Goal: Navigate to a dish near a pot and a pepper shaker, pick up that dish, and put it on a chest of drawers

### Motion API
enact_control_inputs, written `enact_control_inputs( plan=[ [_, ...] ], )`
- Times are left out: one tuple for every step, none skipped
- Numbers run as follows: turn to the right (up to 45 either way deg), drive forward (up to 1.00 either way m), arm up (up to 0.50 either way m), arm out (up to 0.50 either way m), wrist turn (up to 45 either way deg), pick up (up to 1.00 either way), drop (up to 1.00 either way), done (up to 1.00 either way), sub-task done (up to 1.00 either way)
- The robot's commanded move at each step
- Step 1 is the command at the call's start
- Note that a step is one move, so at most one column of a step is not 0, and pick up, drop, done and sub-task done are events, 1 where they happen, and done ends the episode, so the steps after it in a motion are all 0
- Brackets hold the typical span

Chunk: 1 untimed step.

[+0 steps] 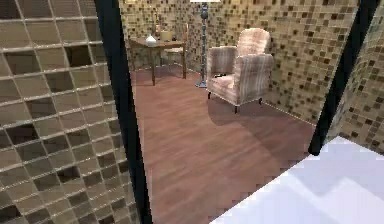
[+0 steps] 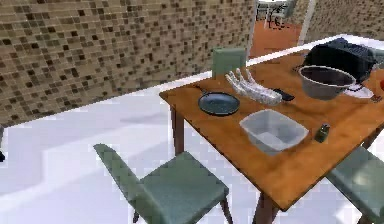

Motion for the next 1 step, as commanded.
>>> enact_control_inputs(
  plan=[
    [45.0, 0.0, 0.0, 0.0, 0.0, 0.0, 0.0, 0.0, 0.0]
  ],
)
